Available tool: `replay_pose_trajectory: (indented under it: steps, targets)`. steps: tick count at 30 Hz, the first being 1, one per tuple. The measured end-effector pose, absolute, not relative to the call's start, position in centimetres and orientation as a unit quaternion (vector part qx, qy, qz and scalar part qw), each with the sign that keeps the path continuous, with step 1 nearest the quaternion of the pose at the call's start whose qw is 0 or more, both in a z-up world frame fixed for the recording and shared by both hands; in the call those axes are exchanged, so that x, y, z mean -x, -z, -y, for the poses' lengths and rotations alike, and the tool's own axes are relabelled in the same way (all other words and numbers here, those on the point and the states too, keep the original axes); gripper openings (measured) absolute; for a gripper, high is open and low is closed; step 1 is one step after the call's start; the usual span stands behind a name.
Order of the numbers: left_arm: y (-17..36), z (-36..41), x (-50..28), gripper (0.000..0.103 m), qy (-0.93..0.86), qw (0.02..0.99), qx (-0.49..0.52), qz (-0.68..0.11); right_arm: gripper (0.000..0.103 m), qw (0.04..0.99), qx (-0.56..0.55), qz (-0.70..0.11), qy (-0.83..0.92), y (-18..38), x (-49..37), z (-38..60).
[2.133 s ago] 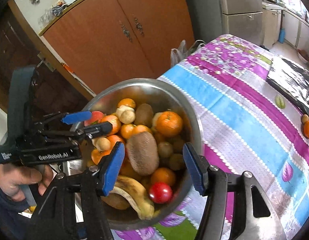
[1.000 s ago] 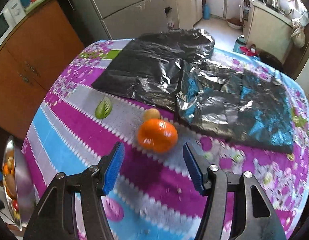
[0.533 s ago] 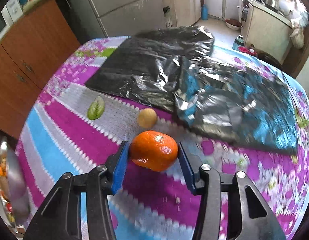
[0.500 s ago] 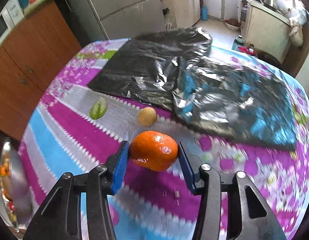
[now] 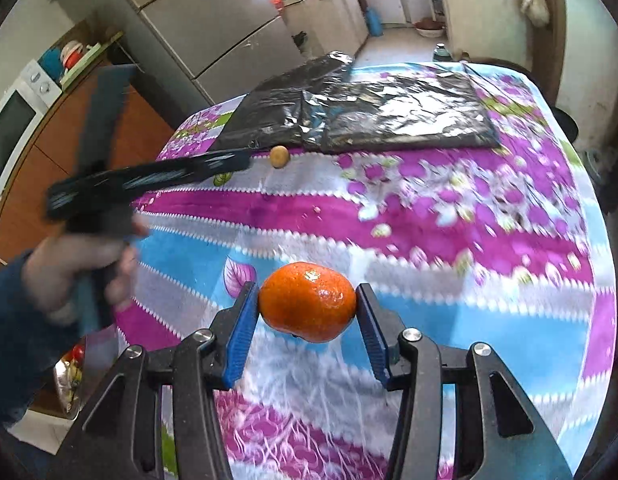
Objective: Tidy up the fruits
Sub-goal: 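Grasp a tangerine with the right tool while the left tool grasps a small yellow fruit, then carry the yellow fruit in the left tool and tangerine in the right tool over the bowl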
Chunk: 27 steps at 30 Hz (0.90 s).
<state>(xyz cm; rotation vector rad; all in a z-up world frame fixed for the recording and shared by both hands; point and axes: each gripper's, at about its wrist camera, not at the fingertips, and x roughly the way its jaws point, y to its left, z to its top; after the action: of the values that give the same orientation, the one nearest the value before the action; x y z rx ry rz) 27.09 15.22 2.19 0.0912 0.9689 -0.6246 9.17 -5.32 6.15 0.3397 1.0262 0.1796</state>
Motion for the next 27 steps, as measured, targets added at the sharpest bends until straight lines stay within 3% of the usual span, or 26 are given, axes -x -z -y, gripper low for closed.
replay_pose_trajectory:
  steps: [5, 9, 13, 22, 27]
  targets:
    - [-0.5, -13.9, -29.2, 0.057, 0.293, 0.831, -0.021, -0.472, 0.052, 0.851, -0.173, -0.490, -0.074, -5.7, -8.0, 7.1]
    - [0.1, -13.0, -29.7, 0.051, 0.282, 0.833, -0.043, -0.473, 0.052, 0.853, -0.178, -0.485, -0.072, -6.0, -7.9, 8.2]
    - [1.0, -13.1, -30.6, 0.028, 0.271, 0.832, -0.040, -0.482, 0.052, 0.857, -0.177, -0.479, -0.072, -6.4, -8.0, 8.8]
    - [0.9, -13.0, -30.2, 0.024, 0.254, 0.840, -0.054, -0.477, 0.052, 0.859, -0.172, -0.477, -0.072, -7.2, -7.2, 8.9]
    - [-5.5, -15.9, -25.1, 0.024, 0.273, 0.860, -0.035, -0.429, 0.052, 0.869, -0.153, -0.466, -0.069, -8.8, -7.1, 8.6]
